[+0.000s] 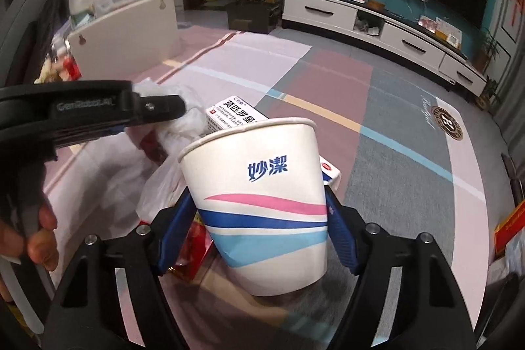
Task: Collect trash
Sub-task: 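Grasp the white plastic bag with the left tool while the right tool grasps the paper cup, then carry the plastic bag and paper cup toward the black bin with both tools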
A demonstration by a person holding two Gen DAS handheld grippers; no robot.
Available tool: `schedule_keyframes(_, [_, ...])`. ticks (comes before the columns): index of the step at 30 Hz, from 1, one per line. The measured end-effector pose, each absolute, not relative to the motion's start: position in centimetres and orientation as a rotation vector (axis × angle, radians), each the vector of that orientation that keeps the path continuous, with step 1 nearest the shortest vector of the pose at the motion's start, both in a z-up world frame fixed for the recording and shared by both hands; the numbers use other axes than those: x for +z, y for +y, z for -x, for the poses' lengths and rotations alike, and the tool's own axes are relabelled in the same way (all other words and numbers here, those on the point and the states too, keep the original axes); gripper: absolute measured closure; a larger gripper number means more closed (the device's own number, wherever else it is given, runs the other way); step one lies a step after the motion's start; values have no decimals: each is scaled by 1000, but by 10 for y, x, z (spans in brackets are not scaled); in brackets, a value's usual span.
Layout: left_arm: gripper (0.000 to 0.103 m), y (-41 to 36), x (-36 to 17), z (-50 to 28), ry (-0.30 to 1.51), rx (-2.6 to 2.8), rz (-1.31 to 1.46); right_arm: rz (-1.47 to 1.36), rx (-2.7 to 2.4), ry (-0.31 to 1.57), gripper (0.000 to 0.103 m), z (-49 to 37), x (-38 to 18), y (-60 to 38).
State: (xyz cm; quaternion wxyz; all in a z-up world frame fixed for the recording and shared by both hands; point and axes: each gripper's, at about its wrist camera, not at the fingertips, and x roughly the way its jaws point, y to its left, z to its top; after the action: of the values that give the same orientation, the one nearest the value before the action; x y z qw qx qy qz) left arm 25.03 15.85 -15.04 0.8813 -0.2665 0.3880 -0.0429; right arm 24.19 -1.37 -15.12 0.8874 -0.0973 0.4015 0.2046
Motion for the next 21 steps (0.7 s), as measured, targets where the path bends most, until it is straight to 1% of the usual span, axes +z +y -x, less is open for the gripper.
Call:
schedule_keyframes(7, [75,154,-114,-213,717,-89,500,133,401,814,29,-211,-136,-33])
schedule_keyframes(12, [75,152,-104,-190,712,-129,484,70,365,798,29,-184,-127,-45])
schedule_keyframes(21, [75,124,-89,-153,702,-205,330,-48,277,768,29,-138,-109,-70])
